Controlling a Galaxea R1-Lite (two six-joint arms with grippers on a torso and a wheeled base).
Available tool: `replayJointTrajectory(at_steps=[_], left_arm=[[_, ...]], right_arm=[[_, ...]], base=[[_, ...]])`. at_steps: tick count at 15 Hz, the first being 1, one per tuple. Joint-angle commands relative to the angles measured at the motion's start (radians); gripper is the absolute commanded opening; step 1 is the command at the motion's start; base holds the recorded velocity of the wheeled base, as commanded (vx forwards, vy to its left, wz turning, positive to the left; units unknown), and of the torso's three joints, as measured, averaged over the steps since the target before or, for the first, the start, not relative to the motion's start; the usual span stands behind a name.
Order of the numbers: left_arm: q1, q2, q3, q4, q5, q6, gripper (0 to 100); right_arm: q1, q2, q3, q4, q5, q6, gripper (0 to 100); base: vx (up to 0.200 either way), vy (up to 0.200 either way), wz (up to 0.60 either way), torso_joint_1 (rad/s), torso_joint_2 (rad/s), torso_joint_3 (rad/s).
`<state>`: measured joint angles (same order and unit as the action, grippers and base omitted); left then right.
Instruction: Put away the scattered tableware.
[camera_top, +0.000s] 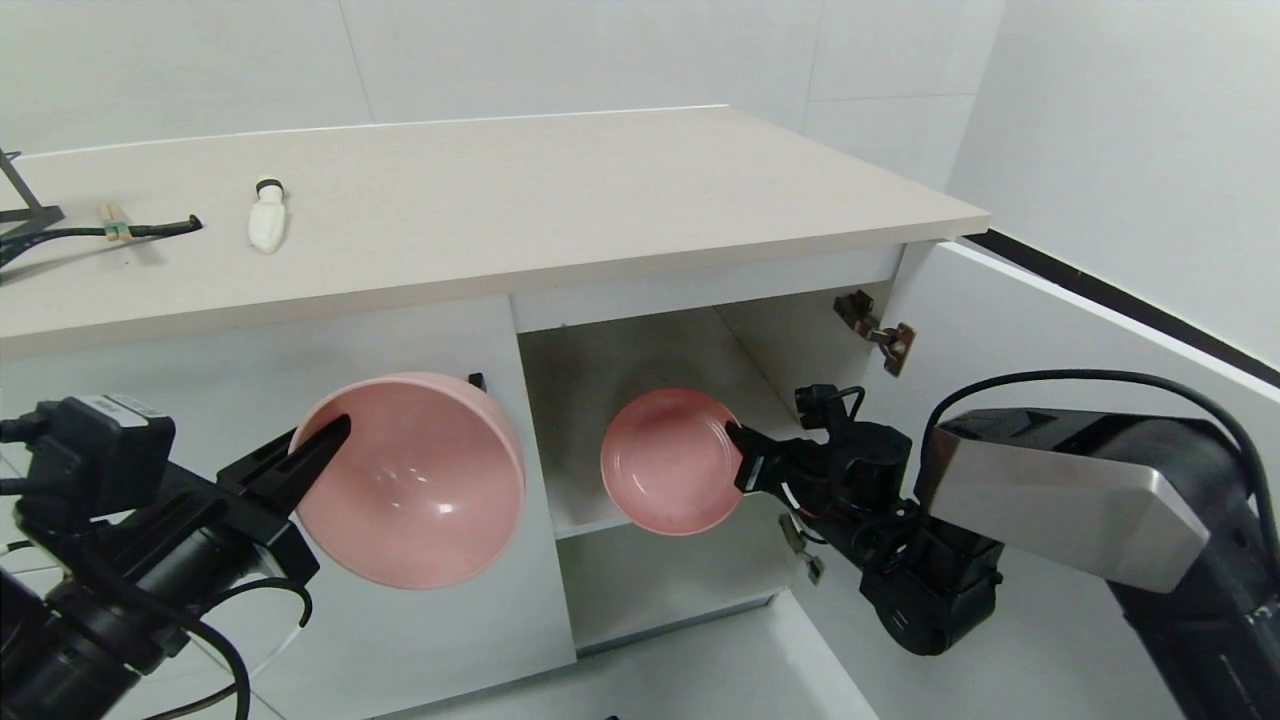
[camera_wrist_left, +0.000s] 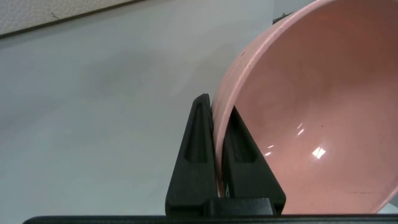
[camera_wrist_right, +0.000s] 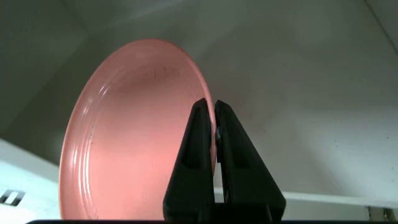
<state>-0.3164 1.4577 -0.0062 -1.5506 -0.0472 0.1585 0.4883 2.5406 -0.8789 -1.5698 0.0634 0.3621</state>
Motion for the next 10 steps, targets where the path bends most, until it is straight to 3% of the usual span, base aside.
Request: replayJointTrajectory(at_steps=[1, 5, 10], left_arm=[[0.000, 0.003, 0.000, 0.000, 0.000, 0.001, 0], [-0.001, 0.003, 0.003, 0.001, 0.000, 0.001, 0], [-0.013, 0.003, 0.003, 0.004, 0.000, 0.001, 0]], right_arm=[[0.000, 0.043, -0.025, -0.001, 0.019, 0.001, 0], [-0.014, 0.073, -0.095, 0.002, 0.038, 0.003, 0], [-0.030, 0.125, -0.250, 0.122, 0.038, 0.003, 0]], base=[[0.000, 0.000, 0.00, 0.000, 0.00, 0.000], [0.000, 0.000, 0.00, 0.000, 0.00, 0.000], [0.000, 0.000, 0.00, 0.000, 0.00, 0.000]])
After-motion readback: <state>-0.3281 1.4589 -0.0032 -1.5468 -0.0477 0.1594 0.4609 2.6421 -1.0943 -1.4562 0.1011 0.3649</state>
